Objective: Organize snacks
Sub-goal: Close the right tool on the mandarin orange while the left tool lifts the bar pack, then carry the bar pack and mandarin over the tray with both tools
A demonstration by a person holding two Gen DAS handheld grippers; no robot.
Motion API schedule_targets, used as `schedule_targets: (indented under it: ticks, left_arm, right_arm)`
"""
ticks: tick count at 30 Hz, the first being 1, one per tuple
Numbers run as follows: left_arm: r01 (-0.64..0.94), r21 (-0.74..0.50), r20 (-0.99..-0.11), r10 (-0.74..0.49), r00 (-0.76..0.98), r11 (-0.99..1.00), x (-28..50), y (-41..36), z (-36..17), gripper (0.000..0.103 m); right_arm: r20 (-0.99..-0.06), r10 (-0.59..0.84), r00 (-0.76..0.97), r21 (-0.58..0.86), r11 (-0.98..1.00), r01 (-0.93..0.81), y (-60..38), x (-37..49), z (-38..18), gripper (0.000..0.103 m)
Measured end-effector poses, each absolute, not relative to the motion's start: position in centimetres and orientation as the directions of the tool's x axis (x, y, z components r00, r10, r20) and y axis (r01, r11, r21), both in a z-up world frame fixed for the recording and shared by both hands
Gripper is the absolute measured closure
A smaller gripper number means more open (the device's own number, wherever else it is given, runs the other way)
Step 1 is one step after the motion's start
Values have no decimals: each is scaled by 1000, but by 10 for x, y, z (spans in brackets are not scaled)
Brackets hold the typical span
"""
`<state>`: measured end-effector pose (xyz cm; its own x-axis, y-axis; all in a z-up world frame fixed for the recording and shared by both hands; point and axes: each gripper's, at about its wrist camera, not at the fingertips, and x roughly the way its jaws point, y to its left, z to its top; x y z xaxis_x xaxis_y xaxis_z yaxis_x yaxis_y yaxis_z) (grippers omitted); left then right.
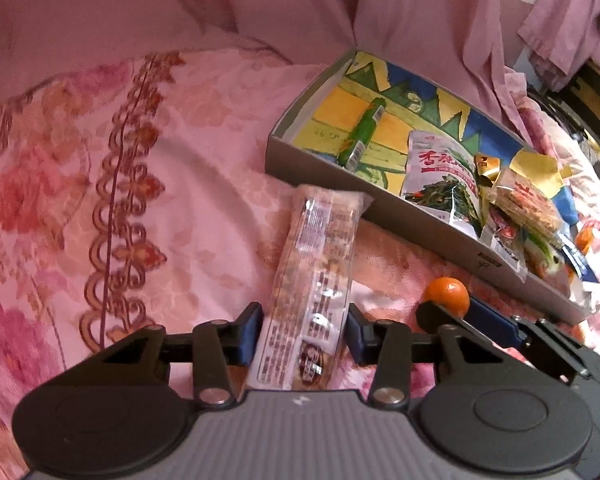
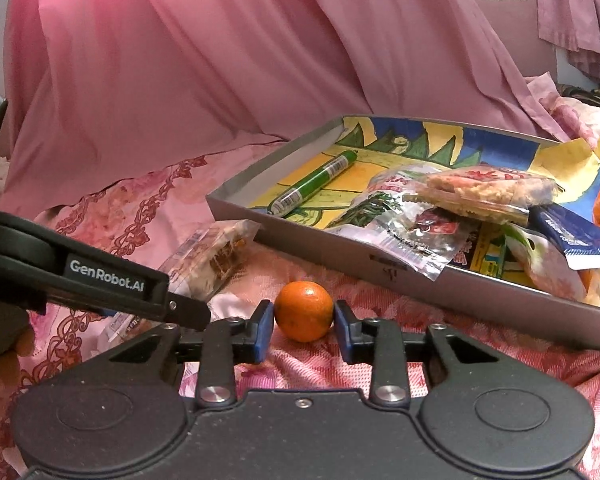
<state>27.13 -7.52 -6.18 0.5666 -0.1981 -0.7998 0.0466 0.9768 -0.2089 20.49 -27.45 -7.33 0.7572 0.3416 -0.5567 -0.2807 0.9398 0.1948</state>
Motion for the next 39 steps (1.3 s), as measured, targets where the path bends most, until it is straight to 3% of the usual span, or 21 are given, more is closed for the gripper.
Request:
schedule_targets:
  ticks: [5, 8, 11, 39]
  left_arm:
    - [90, -141, -791, -167, 588, 986, 275, -82, -63, 50]
    - [114, -128, -786, -171, 594, 985, 276, -85, -61, 59]
    - [130, -104, -783, -162, 600, 986, 273, -88, -60, 60]
    - [87, -140, -667, -159, 728, 986, 251, -110, -2, 62]
  right_arm:
    - [-558, 341, 757, 195, 940, -280, -275, 205, -74, 68]
    - [-555, 341, 759, 189, 940, -284, -275, 205, -74, 68]
    - [-551, 344, 761, 187, 939, -289, -274, 205, -74, 68]
    - [-439, 340, 832, 221, 938, -267, -293, 194, -36, 68]
